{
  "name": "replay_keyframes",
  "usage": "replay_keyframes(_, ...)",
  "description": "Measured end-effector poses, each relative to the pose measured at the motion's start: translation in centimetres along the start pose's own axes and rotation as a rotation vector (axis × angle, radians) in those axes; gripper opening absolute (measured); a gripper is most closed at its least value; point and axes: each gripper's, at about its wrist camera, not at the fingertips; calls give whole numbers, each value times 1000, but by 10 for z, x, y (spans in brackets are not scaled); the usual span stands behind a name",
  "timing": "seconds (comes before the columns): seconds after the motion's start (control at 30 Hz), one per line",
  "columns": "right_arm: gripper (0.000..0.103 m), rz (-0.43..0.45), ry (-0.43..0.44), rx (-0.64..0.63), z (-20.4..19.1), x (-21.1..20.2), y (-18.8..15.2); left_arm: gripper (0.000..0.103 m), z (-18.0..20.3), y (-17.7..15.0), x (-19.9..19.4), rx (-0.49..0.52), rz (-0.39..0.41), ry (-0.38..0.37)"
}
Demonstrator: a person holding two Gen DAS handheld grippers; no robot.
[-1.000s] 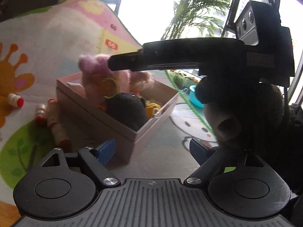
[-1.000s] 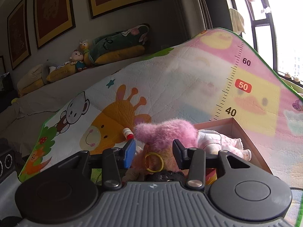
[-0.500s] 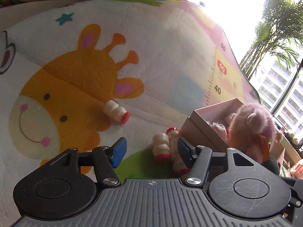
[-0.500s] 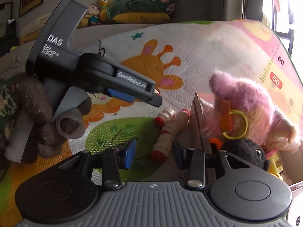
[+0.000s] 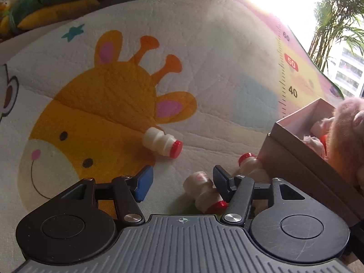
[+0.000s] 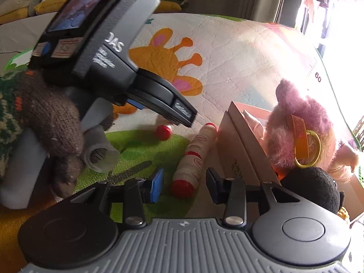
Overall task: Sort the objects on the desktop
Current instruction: 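Grasp a red-capped white bottle with the left tool while the right tool grasps another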
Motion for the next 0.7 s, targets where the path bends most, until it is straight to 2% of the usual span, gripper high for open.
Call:
replay_keyframes(0.1,40,-9,0,15,1,2,2,64,-20,0,1,-62,-14,-116)
replay_keyframes(0.2,40,-18,1,23,3,5,6,62,-28,0,-1,-75,-14,-144)
replay_keyframes(0.3,37,-20,19,22,5,5,5,60,-28,-2,-5,-64,-15,-138)
replay_keyframes(0.37,26,-20,34,19,6,4,3,60,-27,-5,-9,-59,-14,-134)
replay_keyframes(0.43,25,-18,54,14,8,1,0,60,-27,-10,-14,-56,-12,-126)
replay_keyframes(0.5,25,-13,75,10,12,0,-5,55,-26,-15,-18,-53,-7,-102)
replay_keyframes(0.63,25,-15,175,17,21,-9,-16,34,-21,-23,-24,-46,-4,-45)
replay_keyframes(0.7,25,-15,221,9,23,-13,-19,30,-19,-27,-28,-41,-8,-32)
Point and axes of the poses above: each gripper's, at about its wrist camera, not at the fingertips, and x roughly the way its jaws point, z to its right, y to its top, and after that the axes turned 11 degrees about -z, right-handed
